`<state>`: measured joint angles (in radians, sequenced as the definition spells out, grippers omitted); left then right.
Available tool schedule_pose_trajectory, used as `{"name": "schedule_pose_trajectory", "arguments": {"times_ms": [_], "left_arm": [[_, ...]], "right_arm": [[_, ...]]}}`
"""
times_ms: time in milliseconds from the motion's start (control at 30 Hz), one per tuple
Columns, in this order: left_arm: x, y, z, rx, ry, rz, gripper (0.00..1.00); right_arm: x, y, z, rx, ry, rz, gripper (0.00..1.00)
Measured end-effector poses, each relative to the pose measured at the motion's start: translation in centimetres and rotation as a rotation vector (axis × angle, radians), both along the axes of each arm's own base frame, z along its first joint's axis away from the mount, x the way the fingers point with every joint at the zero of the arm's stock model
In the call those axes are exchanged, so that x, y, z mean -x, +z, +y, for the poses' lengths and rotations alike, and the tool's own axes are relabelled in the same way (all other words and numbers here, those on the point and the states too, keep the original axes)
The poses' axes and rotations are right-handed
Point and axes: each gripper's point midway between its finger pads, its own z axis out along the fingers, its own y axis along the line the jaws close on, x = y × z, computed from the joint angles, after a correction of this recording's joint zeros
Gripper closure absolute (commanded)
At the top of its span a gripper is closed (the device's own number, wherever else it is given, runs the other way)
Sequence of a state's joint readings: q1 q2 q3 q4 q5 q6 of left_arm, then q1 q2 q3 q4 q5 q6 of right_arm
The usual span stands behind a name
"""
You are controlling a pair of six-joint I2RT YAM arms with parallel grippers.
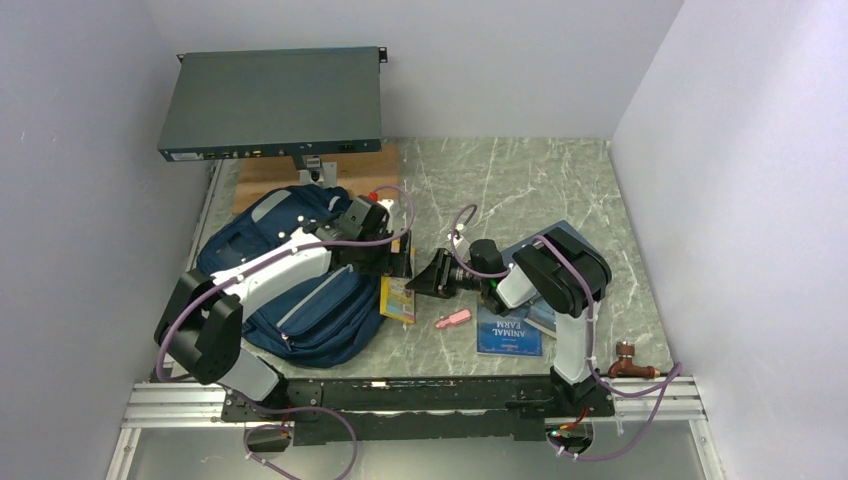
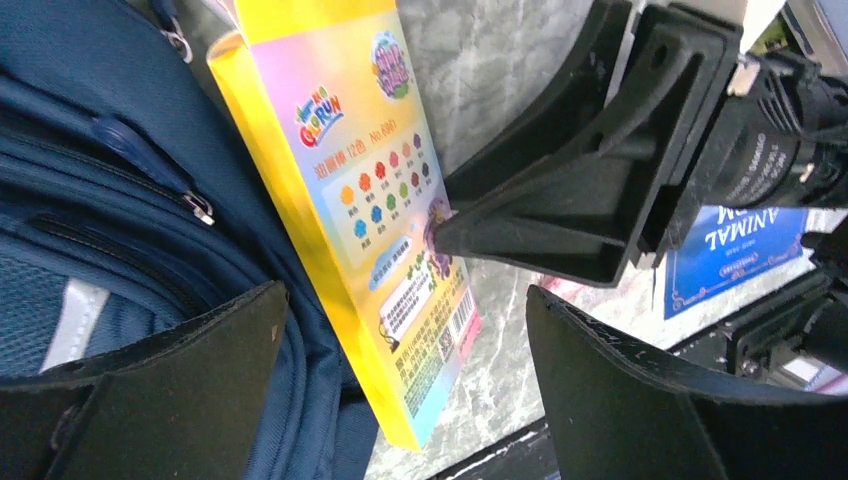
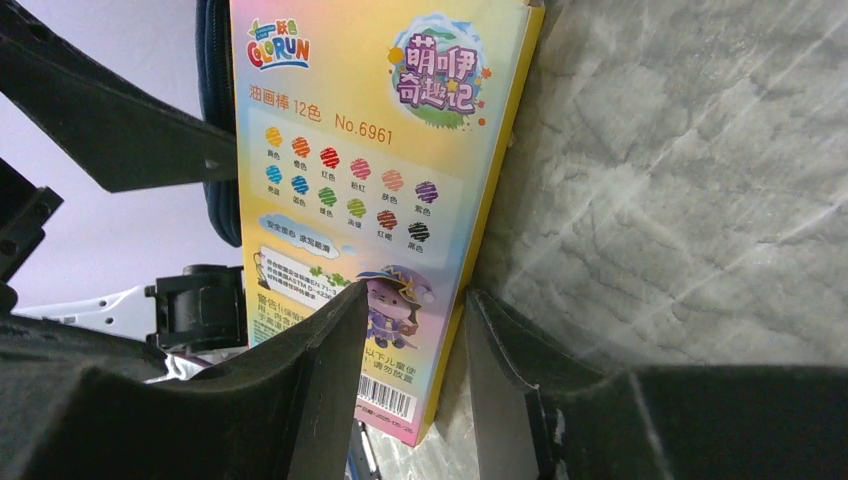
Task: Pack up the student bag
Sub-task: Pick up the stationery from the center of the board.
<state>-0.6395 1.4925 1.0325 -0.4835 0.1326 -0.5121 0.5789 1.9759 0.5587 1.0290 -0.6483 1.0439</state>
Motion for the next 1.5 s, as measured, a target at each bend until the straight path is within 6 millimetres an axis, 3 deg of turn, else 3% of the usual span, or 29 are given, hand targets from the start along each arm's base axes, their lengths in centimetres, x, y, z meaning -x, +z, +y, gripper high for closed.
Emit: {"name": "schedule_pose_trajectory", "arguments": {"times_ms": [167, 367, 533, 633, 867, 1167, 1500], "left_arm": [[-1.0, 0.0, 0.5, -0.048, 0.037, -0.029, 0.09], [-1.4, -0.3, 0.8, -0.067, 0.058, -0.054, 0.21], [-2.5, -0.1, 0.7, -0.078, 0.067, -0.089, 0.18], [-4.2, 0.5, 0.1, -0.096, 0.074, -0.121, 0.17], [-7.6, -0.2, -1.0, -0.16, 0.089, -0.137, 0.13], [-6.8, -2.6, -0.8, -0.199, 0.08, -0.06, 0.17], [-5.0, -3.6, -0.4, -0.129, 0.078, -0.014, 0.45]], "right_arm": [[0.0, 0.0, 0.1, -0.007, 0.005, -0.007, 0.56], [0.0, 0.0, 0.2, -0.015, 0.007, -0.007, 0.57], [0.0, 0.0, 0.2, -0.021, 0.009, -0.009, 0.57], [0.1, 0.0, 0.3, -0.021, 0.01, -0.009, 0.57], [0.1, 0.0, 0.3, -0.021, 0.01, -0.01, 0.57], [0.1, 0.1, 0.3, -0.023, 0.01, -0.009, 0.56], [0.3, 0.2, 0.3, -0.036, 0.018, -0.017, 0.52]]}}
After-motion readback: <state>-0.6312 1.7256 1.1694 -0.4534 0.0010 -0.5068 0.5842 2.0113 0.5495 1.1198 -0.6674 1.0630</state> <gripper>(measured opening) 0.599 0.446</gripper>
